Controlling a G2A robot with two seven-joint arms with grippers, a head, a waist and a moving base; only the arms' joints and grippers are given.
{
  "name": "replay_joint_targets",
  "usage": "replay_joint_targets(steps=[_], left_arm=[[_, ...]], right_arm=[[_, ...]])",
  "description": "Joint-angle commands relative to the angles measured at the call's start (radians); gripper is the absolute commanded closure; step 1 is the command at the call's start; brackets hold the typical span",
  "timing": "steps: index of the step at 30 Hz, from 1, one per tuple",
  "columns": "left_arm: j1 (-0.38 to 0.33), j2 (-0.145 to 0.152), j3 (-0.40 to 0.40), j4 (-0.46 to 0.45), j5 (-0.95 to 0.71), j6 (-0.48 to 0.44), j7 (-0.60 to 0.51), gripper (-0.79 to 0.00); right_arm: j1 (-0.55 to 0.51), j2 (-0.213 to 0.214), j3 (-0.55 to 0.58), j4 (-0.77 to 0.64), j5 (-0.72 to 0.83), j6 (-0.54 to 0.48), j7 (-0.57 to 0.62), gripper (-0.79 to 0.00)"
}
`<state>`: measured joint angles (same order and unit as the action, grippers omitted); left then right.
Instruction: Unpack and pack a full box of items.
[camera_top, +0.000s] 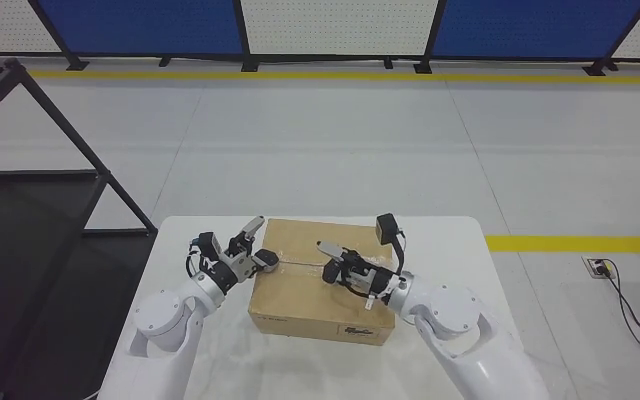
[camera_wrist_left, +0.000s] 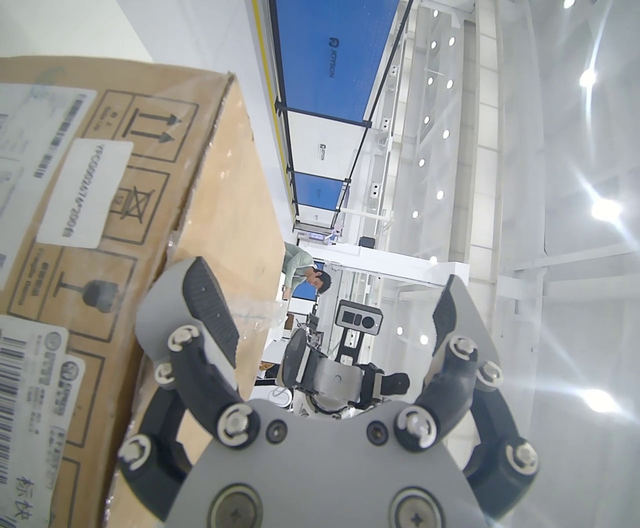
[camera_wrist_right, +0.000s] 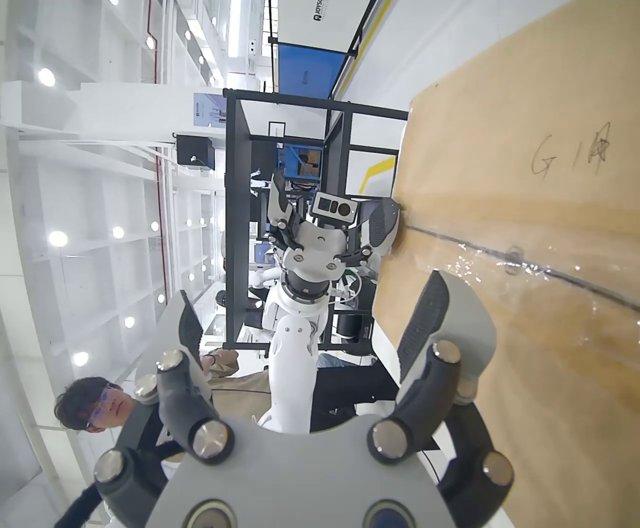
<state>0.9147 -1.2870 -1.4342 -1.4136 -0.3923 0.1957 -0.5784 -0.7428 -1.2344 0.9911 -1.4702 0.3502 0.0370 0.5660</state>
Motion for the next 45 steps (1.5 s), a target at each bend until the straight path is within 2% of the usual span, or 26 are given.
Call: replay_joint_targets(steps=[1, 5, 9, 20, 28, 32, 38, 45], left_arm=[[-0.001, 0.001, 0.0, 0.003, -0.004, -0.002, 0.003, -0.785], [0.0, 0.002, 0.001, 0.008, -0.017, -0.006, 0.005, -0.785], [0.0, 0.003, 0.003, 0.01, -0.026, -0.01, 0.007, -0.785], [0.003, 0.007, 0.007, 0.013, -0.048, -0.02, 0.013, -0.785], [0.005, 0.011, -0.003, 0.016, -0.06, -0.025, 0.015, -0.785], [0.005, 0.013, -0.004, 0.017, -0.065, -0.026, 0.013, -0.785], [0.009, 0.016, -0.008, 0.011, -0.08, -0.028, 0.013, -0.785], [0.009, 0.021, -0.014, 0.011, -0.096, -0.021, 0.005, -0.785]], right_arm=[[-0.001, 0.0, 0.001, -0.001, 0.0, -0.001, 0.002, -0.785], [-0.012, -0.003, -0.014, -0.016, -0.015, 0.011, -0.005, -0.785], [0.03, -0.023, -0.064, -0.004, -0.016, 0.05, -0.025, -0.785], [0.174, -0.099, -0.186, 0.163, 0.015, 0.077, -0.131, -0.785], [0.202, -0.128, -0.196, 0.255, 0.043, 0.035, -0.137, -0.785], [0.217, -0.14, -0.204, 0.289, 0.039, 0.051, -0.129, -0.785], [0.215, -0.145, -0.192, 0.312, 0.015, 0.066, -0.115, -0.785], [0.145, -0.121, -0.108, 0.263, -0.016, 0.058, -0.112, -0.785]])
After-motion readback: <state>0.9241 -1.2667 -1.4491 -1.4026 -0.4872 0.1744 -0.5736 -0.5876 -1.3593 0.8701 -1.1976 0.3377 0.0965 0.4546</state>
